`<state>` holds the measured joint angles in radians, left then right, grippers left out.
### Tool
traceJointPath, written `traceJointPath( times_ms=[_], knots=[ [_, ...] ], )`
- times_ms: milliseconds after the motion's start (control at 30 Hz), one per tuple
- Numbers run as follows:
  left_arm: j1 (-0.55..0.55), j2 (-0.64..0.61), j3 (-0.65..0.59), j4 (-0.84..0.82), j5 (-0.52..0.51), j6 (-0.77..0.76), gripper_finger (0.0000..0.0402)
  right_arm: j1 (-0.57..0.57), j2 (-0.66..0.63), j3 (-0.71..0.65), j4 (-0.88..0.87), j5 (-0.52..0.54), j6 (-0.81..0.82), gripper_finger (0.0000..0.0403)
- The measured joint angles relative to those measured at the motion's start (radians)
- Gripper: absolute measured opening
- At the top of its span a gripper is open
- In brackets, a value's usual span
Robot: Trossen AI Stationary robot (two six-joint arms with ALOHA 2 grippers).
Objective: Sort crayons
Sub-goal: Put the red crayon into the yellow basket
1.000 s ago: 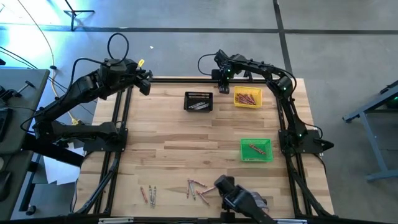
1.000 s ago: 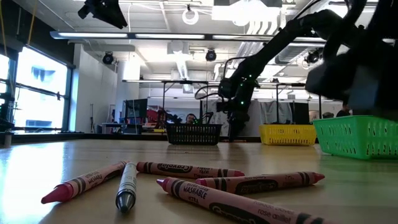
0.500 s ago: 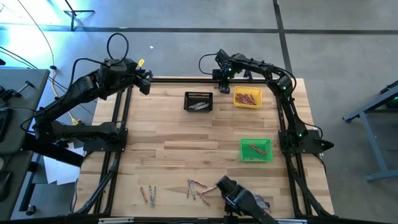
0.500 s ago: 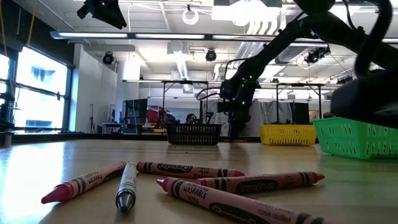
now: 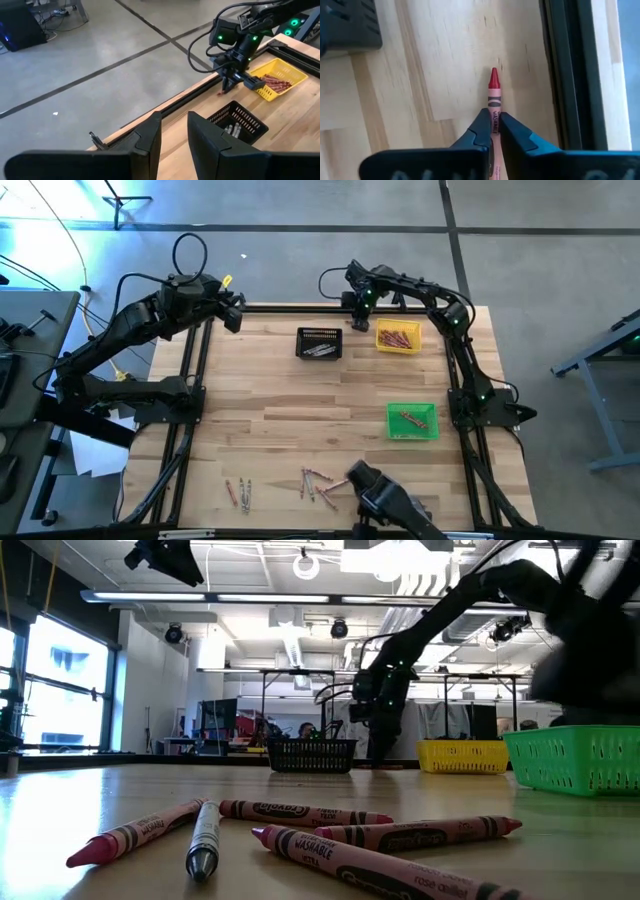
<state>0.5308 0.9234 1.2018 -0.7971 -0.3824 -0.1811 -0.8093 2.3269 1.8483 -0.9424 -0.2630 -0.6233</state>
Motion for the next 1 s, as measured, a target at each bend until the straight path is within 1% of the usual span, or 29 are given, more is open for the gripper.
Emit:
traceJointPath(
  times_ms=[200, 333, 400, 500, 667, 800, 867, 1000],
  knots=[
    [0.0, 0.0, 0.0, 0.0, 0.0, 0.003, 0.0081, -0.001, 0.004, 0.134, -0.06, 0.0, 0.015, 0.0008],
    [0.0, 0.0, 0.0, -0.007, 0.0, 0.003, 0.0081, -0.011, 0.004, 0.241, -0.162, 0.0, 0.041, 0.0008],
    [0.0, 0.0, 0.0, -0.016, 0.0, 0.003, 0.0081, -0.019, 0.003, 0.308, -0.246, -0.003, 0.057, 0.0008],
    [0.0, 0.0, 0.0, -0.024, -0.004, 0.003, 0.0081, -0.036, 0.001, 0.393, -0.419, -0.004, 0.081, 0.0008],
    [0.0, 0.0, 0.0, -0.025, -0.023, 0.027, 0.0081, -0.074, -0.01, 0.474, -0.625, -0.008, 0.195, 0.0008],
    [0.0, 0.0, 0.0, -0.024, -0.024, 0.046, 0.0081, -0.098, -0.018, 0.459, -0.627, -0.008, 0.337, 0.0008],
    [0.0, 0.0, 0.0, -0.025, -0.027, 0.046, 0.0081, -0.099, -0.03, 0.439, -0.629, -0.006, 0.36, 0.0008],
    [0.0, -0.006, 0.0, -0.044, -0.054, 0.045, 0.0081, -0.093, -0.092, 0.315, -0.629, -0.002, 0.359, 0.0008]
  ],
)
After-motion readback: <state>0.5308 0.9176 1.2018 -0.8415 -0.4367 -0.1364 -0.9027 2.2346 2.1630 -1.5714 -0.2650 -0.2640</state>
